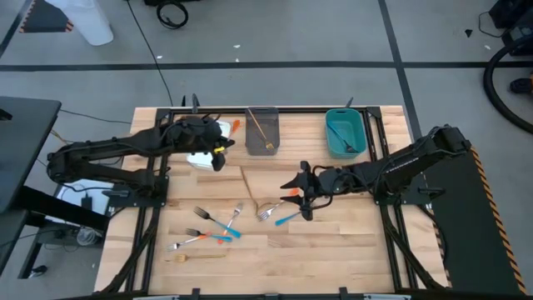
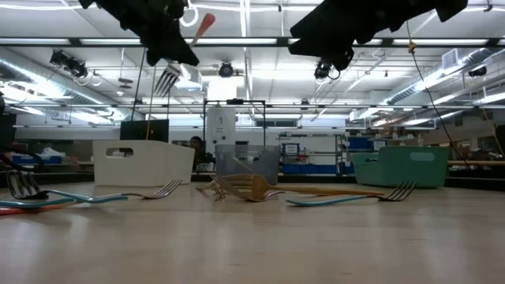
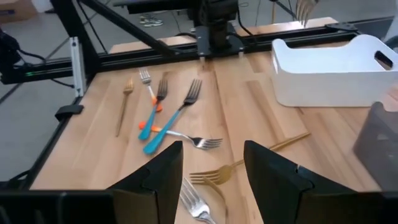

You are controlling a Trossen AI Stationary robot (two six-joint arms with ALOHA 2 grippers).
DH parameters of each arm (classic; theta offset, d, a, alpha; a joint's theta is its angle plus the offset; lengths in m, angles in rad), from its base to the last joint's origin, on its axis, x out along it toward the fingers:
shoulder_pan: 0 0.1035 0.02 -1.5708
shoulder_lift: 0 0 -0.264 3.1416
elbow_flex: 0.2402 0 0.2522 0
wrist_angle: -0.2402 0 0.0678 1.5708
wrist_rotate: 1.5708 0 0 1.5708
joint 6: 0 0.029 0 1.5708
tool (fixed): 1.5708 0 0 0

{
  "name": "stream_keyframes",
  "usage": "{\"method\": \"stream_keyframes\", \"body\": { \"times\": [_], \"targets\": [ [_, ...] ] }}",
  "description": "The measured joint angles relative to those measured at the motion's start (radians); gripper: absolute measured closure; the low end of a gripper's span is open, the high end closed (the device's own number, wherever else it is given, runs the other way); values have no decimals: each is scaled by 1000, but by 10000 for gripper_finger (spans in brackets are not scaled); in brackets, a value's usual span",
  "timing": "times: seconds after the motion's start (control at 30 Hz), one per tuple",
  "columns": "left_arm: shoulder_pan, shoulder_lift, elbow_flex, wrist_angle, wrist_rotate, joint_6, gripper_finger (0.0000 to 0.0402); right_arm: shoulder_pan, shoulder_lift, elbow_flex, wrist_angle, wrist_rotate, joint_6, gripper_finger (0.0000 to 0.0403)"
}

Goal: Sort silverware by color (type)
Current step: Put the orange fork into the white bin

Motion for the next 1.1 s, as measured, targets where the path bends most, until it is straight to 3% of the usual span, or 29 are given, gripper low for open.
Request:
{"method": "stream_keyframes", "body": {
  "times": [0.33,0.67,1.1],
  "targets": [
    [127,-12,0,-188,-3,-38,396,-2,0,0,-14,2,-4,222],
    [276,70,0,-237,110,-66,396,-6,24,0,-6,6,-7,222],
    [352,205,0,-311,116,-53,395,59,310,1,305,6,12,221]
  ]
}}
